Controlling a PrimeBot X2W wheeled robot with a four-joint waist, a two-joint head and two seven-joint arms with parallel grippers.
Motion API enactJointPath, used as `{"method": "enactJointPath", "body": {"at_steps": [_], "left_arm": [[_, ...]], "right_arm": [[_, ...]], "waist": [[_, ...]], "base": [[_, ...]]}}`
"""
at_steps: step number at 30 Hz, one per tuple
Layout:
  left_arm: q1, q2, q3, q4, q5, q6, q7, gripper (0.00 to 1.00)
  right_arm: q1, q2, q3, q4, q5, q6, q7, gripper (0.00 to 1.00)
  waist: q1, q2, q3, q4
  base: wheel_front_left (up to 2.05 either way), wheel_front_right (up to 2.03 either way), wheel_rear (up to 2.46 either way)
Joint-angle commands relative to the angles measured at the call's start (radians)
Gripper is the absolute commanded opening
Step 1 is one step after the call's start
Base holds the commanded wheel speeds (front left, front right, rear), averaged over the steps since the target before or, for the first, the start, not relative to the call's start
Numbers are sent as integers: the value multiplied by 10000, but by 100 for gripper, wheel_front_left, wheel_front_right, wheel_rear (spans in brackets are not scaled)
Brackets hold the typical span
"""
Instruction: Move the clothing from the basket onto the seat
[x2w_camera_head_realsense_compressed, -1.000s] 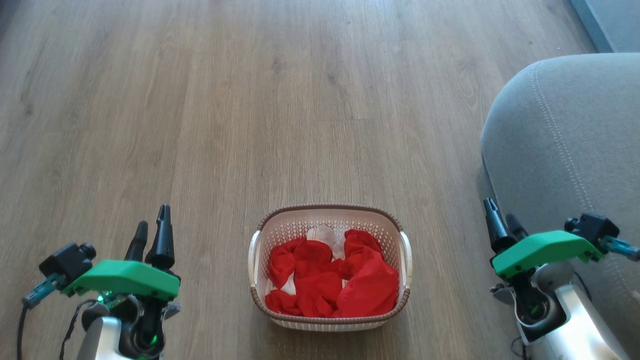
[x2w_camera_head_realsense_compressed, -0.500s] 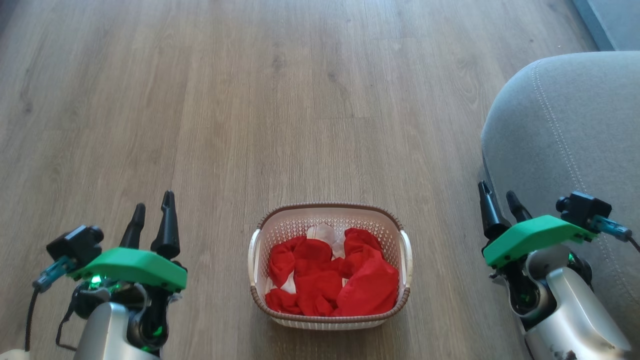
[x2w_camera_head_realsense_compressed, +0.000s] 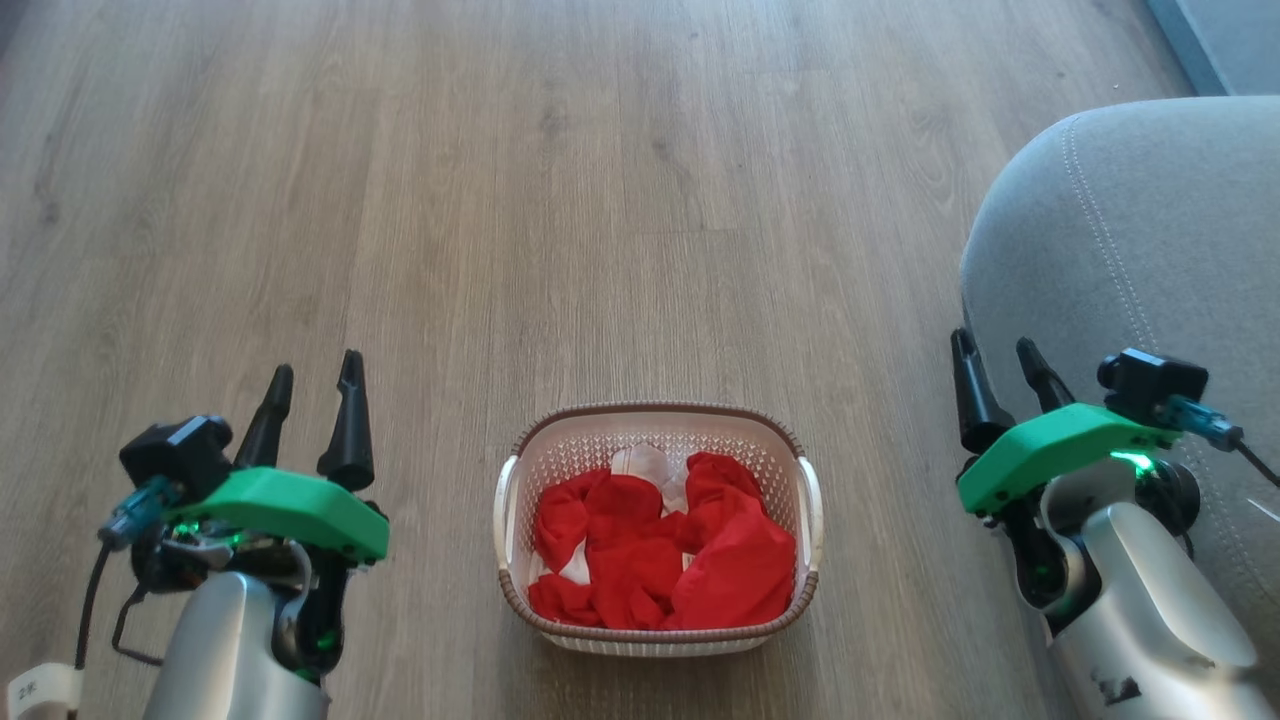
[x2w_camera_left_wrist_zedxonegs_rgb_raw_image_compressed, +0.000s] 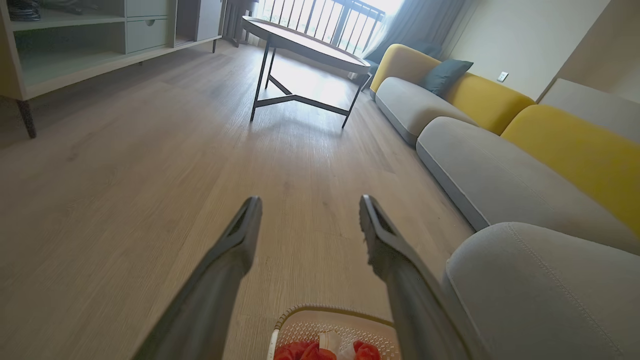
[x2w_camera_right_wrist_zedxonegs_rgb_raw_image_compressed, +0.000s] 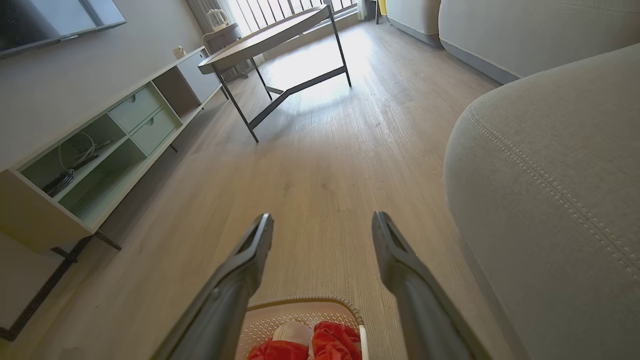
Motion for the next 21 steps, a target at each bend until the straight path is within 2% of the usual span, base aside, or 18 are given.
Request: {"method": "enactJointPath", "body": {"at_steps": [1,21], "left_arm": [[-623,237,192,-286,295,-49,-156,100],[-1134,154,275,165,2532,-62,-747,100]], "right_arm": [[-596,-134,191,-259,-267,56,-149,100],[-1224,-346,556,169,-2266,68,-733,100]], "waist": [[0,0,1,-4],[0,0,13,-31]], "base": [[0,0,0],[0,0,0]]}}
